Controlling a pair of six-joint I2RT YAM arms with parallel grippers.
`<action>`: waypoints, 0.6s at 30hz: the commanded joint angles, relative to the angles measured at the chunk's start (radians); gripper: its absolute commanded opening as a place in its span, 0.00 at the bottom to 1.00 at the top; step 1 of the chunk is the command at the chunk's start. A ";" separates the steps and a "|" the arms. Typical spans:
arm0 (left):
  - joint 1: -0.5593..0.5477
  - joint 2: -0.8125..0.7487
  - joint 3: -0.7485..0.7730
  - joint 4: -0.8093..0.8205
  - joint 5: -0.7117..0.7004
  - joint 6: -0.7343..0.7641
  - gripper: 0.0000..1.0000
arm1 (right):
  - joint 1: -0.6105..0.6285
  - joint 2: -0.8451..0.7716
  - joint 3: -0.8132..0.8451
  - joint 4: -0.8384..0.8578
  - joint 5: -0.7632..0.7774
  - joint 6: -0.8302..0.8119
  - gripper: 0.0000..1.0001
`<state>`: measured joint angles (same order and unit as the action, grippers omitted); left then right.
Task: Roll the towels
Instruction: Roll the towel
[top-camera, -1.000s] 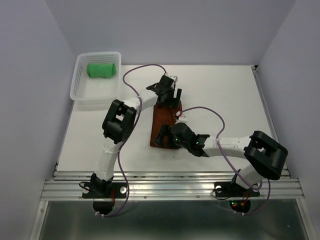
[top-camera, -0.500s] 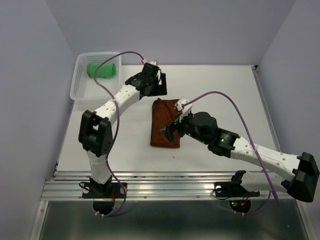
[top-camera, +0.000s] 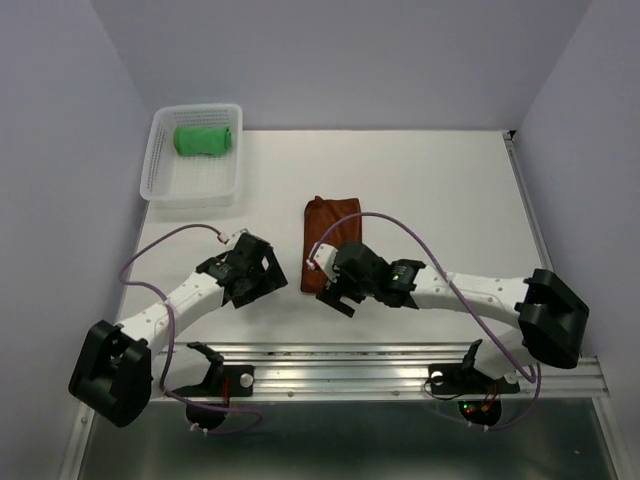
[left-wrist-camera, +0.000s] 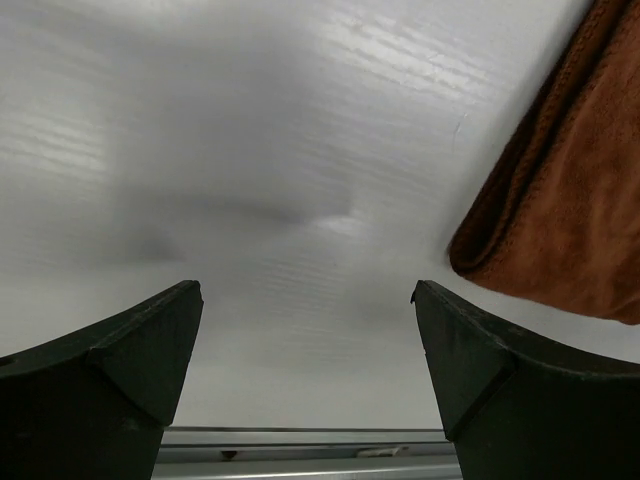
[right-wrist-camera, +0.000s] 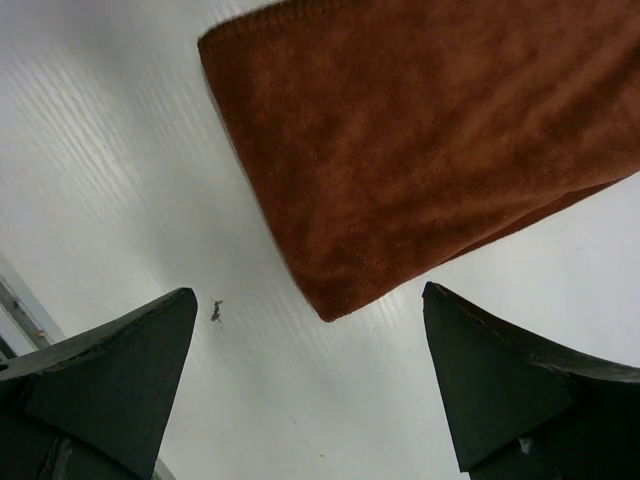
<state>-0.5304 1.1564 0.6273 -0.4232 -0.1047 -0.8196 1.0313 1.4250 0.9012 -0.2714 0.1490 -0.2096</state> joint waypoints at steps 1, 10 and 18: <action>-0.003 -0.107 -0.035 0.008 0.017 -0.082 0.99 | 0.016 0.078 0.085 -0.057 0.086 -0.050 1.00; -0.003 -0.090 -0.023 0.020 0.011 -0.056 0.99 | 0.035 0.247 0.116 -0.046 0.118 -0.076 0.85; -0.003 -0.061 -0.018 0.031 0.007 -0.049 0.99 | 0.035 0.298 0.093 0.029 0.095 -0.111 0.50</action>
<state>-0.5304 1.0924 0.5877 -0.4072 -0.0834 -0.8738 1.0557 1.6978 0.9741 -0.2989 0.2398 -0.2935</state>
